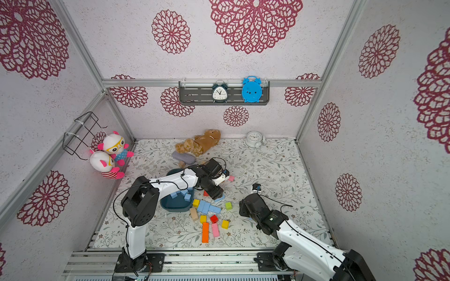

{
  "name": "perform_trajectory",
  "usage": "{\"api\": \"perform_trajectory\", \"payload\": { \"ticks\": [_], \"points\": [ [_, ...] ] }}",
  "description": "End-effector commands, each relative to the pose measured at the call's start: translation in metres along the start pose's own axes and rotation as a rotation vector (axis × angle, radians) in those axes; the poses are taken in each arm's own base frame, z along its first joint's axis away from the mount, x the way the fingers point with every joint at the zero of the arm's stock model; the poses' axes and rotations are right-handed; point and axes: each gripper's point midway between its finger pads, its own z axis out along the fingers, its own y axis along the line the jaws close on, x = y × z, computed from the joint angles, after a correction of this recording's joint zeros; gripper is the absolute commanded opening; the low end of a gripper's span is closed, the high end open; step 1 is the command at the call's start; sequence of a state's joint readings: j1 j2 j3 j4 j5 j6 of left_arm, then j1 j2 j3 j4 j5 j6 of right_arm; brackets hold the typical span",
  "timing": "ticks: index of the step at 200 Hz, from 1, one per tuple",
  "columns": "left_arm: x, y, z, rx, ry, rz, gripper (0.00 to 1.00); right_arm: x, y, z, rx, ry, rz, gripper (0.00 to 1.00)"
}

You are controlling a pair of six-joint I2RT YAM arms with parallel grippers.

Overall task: Pick out the blue building blocks
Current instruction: Pick up the building block from the center of the board.

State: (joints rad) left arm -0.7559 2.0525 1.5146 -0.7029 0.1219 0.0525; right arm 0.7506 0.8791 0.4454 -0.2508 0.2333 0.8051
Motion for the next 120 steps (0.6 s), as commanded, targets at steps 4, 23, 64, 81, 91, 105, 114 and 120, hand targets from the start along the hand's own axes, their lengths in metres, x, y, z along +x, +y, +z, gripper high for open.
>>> {"api": "perform_trajectory", "payload": {
  "ticks": [4, 23, 64, 81, 91, 105, 114, 120],
  "points": [
    [0.004, -0.002, 0.010, -0.019, 0.053, 0.027, 0.66, -0.002, -0.009, -0.004, 0.019, -0.030, 0.042, 0.49],
    [0.005, -0.004, 0.019, -0.030, 0.075, 0.038, 0.66, 0.001, -0.013, -0.005, 0.019, -0.034, 0.052, 0.48],
    [0.010, -0.003, 0.035, -0.046, 0.121, 0.048, 0.51, 0.004, -0.018, -0.008, 0.011, -0.043, 0.075, 0.46],
    [0.011, -0.005, 0.036, -0.041, 0.127, 0.051, 0.43, 0.004, -0.019, -0.009, 0.011, -0.049, 0.079, 0.45],
    [0.011, -0.005, 0.035, -0.042, 0.128, 0.048, 0.38, 0.004, -0.020, -0.009, 0.012, -0.051, 0.086, 0.44],
    [0.008, -0.005, 0.031, -0.043, 0.118, 0.042, 0.31, 0.003, -0.018, -0.010, 0.004, -0.055, 0.091, 0.44],
    [0.004, -0.005, 0.026, -0.043, 0.105, 0.034, 0.28, 0.002, -0.012, -0.009, -0.021, -0.052, 0.087, 0.43],
    [0.002, -0.005, 0.022, -0.041, 0.095, 0.026, 0.27, 0.001, -0.008, -0.009, -0.039, -0.047, 0.083, 0.43]
  ]
}}
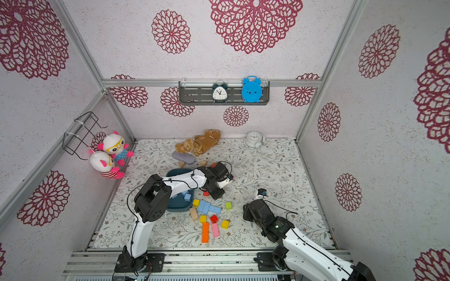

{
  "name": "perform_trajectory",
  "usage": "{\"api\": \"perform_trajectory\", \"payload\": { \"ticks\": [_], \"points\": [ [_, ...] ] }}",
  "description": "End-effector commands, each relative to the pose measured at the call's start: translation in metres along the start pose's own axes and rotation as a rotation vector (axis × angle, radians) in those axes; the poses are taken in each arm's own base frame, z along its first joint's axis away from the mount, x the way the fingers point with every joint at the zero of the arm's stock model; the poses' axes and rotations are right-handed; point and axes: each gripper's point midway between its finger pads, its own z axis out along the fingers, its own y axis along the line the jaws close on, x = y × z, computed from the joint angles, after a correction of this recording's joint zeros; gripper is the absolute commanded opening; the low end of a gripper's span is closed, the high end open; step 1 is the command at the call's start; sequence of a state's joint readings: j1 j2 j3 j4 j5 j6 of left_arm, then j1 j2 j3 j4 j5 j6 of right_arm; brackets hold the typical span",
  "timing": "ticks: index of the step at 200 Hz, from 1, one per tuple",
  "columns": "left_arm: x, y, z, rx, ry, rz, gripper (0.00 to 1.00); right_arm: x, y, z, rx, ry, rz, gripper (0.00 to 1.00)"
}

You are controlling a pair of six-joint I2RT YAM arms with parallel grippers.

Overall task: Pick out the blue building blocks
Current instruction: Pick up the building block from the center of the board, then place the building block in the storage box.

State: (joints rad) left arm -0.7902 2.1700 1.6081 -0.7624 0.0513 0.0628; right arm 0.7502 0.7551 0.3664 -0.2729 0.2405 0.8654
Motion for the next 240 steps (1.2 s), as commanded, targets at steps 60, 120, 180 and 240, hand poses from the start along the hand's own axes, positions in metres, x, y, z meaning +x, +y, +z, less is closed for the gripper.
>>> {"api": "perform_trajectory", "payload": {
  "ticks": [60, 120, 180, 240],
  "points": [
    [-0.003, 0.040, -0.074, 0.058, -0.111, -0.288, 0.11, -0.029, 0.062, 0.014, -0.109, 0.010, -0.043, 0.43],
    [0.082, 0.138, -0.127, 0.020, -0.201, -0.807, 0.09, -0.040, 0.148, 0.061, -0.179, 0.075, -0.186, 0.43],
    [0.082, 0.165, -0.100, 0.111, -0.227, -0.961, 0.16, -0.030, 0.188, 0.086, -0.192, 0.150, -0.275, 0.44],
    [0.072, 0.156, -0.079, 0.146, -0.196, -0.946, 0.23, -0.027, 0.178, 0.086, -0.158, 0.158, -0.285, 0.44]
  ]
}}
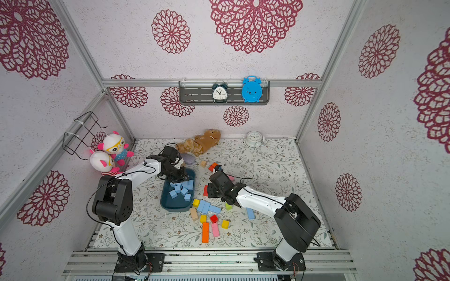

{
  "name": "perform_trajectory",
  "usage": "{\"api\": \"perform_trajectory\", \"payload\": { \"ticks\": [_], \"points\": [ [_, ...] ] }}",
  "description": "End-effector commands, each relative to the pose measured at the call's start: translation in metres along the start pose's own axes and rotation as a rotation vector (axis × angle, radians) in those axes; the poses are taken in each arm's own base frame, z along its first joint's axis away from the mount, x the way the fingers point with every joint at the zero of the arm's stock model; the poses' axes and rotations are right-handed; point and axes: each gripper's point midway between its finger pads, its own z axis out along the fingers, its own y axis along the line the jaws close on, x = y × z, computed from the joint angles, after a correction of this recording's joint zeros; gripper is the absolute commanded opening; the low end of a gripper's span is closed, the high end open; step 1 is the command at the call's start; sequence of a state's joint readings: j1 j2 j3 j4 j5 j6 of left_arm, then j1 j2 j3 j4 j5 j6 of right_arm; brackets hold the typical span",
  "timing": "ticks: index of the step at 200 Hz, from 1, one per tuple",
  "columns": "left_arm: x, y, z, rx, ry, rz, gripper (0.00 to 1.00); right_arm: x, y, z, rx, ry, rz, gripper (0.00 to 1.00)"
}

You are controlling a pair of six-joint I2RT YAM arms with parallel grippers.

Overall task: Pick out the blue building blocks
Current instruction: Place the building block in the storage box.

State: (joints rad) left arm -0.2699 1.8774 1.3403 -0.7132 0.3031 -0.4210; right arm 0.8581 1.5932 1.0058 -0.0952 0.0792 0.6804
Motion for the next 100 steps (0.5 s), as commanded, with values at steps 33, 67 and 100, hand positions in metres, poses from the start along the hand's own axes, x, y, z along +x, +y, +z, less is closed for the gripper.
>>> {"api": "perform_trajectory", "payload": {
  "ticks": [33, 67, 100],
  "points": [
    [-0.0082, -0.0206, 0.0062, 0.047, -0.027, 0.035, 0.32, -0.0017, -0.0038, -0.0066, 0.024, -0.005, -0.020, 0.44],
    [-0.0053, -0.0172, 0.0116, 0.029, -0.020, 0.031, 0.49, 0.0009, -0.0066, -0.0072, 0.030, 0.000, -0.017, 0.44],
    [-0.0062, -0.0171, 0.0104, 0.031, -0.024, 0.031, 0.51, 0.0028, -0.0097, -0.0090, 0.034, -0.004, -0.012, 0.44]
  ]
}}
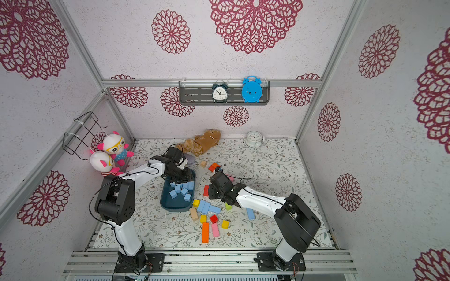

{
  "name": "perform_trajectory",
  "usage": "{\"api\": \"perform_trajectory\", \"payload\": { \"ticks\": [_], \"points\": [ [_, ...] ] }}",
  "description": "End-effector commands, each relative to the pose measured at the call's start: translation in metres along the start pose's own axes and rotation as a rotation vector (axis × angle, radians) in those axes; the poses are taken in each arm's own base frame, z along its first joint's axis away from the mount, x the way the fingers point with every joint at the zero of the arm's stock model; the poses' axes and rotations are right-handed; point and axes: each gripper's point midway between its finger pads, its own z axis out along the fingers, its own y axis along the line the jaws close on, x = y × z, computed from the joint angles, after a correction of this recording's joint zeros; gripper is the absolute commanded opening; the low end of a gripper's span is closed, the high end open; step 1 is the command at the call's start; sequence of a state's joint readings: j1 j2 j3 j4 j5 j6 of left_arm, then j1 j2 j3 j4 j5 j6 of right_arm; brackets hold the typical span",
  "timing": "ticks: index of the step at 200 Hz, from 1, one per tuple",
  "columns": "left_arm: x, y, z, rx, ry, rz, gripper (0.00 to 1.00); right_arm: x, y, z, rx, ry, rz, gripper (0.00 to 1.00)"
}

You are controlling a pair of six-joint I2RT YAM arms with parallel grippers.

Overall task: Pick out the blue building blocks
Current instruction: Place the building block in the storage box, then pick up the building block from the center of the board.

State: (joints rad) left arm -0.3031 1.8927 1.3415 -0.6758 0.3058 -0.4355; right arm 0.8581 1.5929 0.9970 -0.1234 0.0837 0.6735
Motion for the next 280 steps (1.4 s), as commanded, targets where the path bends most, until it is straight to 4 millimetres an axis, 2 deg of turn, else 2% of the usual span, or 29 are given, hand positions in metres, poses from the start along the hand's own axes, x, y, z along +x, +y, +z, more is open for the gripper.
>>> {"api": "perform_trajectory", "payload": {
  "ticks": [1, 38, 61, 95, 116, 137, 157, 183, 207, 236, 280],
  "points": [
    [-0.006, -0.004, 0.002, 0.015, -0.017, 0.009, 0.51, -0.005, -0.002, -0.010, 0.008, -0.030, -0.002, 0.44],
    [-0.005, -0.007, 0.003, 0.036, -0.008, -0.004, 0.49, -0.005, -0.004, -0.011, 0.009, -0.032, 0.003, 0.44],
    [-0.011, -0.010, -0.009, 0.034, -0.045, 0.031, 0.51, -0.006, -0.005, -0.015, 0.015, -0.039, -0.014, 0.44],
    [-0.019, -0.023, -0.051, 0.066, -0.143, 0.162, 0.60, -0.018, -0.032, -0.030, 0.105, -0.019, -0.046, 0.44],
    [-0.012, -0.038, -0.069, 0.124, -0.171, 0.292, 0.68, -0.024, -0.052, -0.042, 0.143, -0.011, -0.038, 0.44],
    [-0.003, -0.047, -0.078, 0.137, -0.187, 0.408, 0.69, -0.024, -0.078, -0.058, 0.201, 0.000, -0.015, 0.45],
    [0.007, -0.059, -0.081, 0.126, -0.181, 0.510, 0.73, -0.012, -0.113, -0.077, 0.298, 0.031, 0.033, 0.47],
    [0.031, -0.085, -0.072, 0.140, -0.115, 0.643, 0.77, 0.020, -0.159, -0.103, 0.422, 0.098, 0.127, 0.49],
    [0.043, -0.101, -0.065, 0.168, -0.081, 0.676, 0.78, 0.051, -0.183, -0.121, 0.510, 0.176, 0.184, 0.49],
    [0.045, -0.104, -0.062, 0.192, -0.078, 0.643, 0.78, 0.074, -0.187, -0.122, 0.510, 0.245, 0.202, 0.49],
    [0.047, -0.106, -0.060, 0.215, -0.076, 0.612, 0.78, 0.073, -0.179, -0.104, 0.457, 0.262, 0.192, 0.49]
  ]
}}
